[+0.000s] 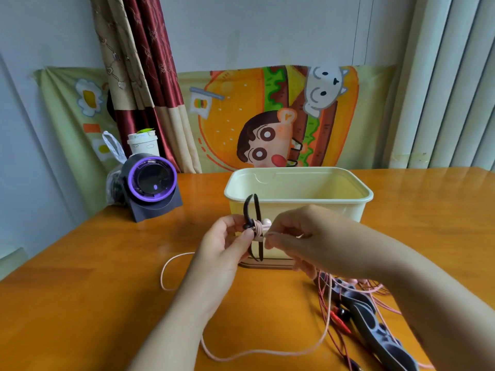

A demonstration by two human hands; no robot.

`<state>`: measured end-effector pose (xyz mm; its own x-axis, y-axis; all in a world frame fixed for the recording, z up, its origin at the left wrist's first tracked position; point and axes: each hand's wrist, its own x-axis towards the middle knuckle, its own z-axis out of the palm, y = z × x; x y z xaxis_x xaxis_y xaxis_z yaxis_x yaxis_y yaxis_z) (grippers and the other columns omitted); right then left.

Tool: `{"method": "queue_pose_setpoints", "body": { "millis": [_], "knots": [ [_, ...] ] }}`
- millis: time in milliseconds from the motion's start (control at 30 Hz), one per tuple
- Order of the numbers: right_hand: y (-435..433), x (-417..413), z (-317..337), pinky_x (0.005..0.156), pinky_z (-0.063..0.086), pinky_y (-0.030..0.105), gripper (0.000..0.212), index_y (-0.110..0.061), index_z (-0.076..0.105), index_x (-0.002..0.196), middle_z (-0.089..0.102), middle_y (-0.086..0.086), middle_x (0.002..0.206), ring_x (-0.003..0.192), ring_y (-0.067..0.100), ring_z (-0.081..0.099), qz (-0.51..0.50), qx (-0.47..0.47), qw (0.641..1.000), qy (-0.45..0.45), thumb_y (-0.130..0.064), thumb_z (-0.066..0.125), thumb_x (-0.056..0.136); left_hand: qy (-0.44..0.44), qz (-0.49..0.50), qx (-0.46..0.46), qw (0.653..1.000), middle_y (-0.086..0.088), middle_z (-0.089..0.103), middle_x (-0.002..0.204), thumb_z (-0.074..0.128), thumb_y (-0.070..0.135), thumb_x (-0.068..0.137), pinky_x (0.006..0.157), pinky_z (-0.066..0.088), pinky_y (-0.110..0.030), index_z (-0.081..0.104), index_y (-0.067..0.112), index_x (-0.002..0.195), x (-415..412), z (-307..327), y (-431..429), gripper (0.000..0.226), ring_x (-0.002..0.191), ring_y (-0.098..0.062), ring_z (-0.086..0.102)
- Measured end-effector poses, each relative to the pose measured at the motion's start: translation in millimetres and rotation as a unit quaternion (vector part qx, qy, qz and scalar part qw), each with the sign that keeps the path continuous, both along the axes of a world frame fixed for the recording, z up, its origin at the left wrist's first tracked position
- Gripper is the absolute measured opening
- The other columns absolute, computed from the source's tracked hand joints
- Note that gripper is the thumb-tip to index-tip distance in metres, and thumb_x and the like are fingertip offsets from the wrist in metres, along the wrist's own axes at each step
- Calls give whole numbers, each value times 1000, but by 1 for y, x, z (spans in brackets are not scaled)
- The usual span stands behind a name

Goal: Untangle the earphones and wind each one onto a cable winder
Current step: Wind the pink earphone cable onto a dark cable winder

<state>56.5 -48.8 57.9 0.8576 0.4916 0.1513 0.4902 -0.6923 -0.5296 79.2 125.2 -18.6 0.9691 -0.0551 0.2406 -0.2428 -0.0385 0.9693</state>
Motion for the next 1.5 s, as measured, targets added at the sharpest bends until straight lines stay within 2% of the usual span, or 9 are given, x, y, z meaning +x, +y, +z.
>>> {"method": "queue_pose_setpoints", "body": {
  "millis": [100,233,433,733,933,1067,1167,1333,1500],
  "knots": [
    [-4,2,3,57,50,26,20,-20,68,86,68,7,72,61,17,63,-14,12,999,-26,-36,57,90,-15,-30,79,996,16,69,107,60,47,77,101,47,-38,60,33,113,-4,1,-2,39,105,-5,63],
    [-13,8,6,49,33,20,15,-23,68,73,64,6,70,52,4,43,-33,43,997,-61,-37,73,76,3,-98,61,993,5,72,104,62,33,79,94,49,-35,61,21,112,-5,-1,-4,36,98,-12,67],
    [-27,16,6,60,50,33,33,-21,69,75,66,5,70,63,23,56,23,152,987,-43,-51,66,63,48,-199,35,978,-10,70,116,63,25,87,89,47,-29,54,10,119,-9,2,-3,36,114,-31,62],
    [-22,34,-18,55,43,19,17,-14,68,76,60,1,67,59,12,47,62,374,919,104,-29,70,72,107,-292,-193,931,-14,72,104,74,10,75,72,55,-26,61,2,113,-20,15,-5,41,90,-23,71],
    [7,34,-43,54,38,21,24,-19,61,69,47,-6,56,50,5,39,26,351,926,133,-33,59,87,121,-248,-348,896,-16,71,105,93,9,55,69,59,-31,70,1,109,-13,15,-1,59,88,-22,71],
    [11,28,-41,57,40,32,30,-20,65,74,46,-10,53,50,9,42,-3,238,969,58,-34,50,95,133,-131,-406,895,-12,71,93,74,6,70,57,58,-26,76,7,96,-4,15,-2,26,71,-16,69],
    [13,22,-35,57,40,34,29,-8,67,92,49,-2,61,57,11,43,17,127,991,40,-28,47,99,138,-63,-434,888,-8,68,82,60,13,75,62,59,-25,72,7,99,-1,17,1,27,68,-13,66],
    [13,9,-22,59,40,29,25,-11,68,94,64,9,80,64,18,51,25,30,999,-27,-29,51,96,121,6,-365,923,-1,68,80,55,9,88,78,50,-27,69,10,99,0,15,3,17,77,-12,59],
    [4,2,-2,56,41,22,27,-15,71,86,62,2,67,61,13,54,3,72,994,-84,-34,54,93,26,-17,-99,995,0,74,107,59,18,90,85,48,-29,63,14,115,-2,6,4,25,104,-14,67]
  ]
}}
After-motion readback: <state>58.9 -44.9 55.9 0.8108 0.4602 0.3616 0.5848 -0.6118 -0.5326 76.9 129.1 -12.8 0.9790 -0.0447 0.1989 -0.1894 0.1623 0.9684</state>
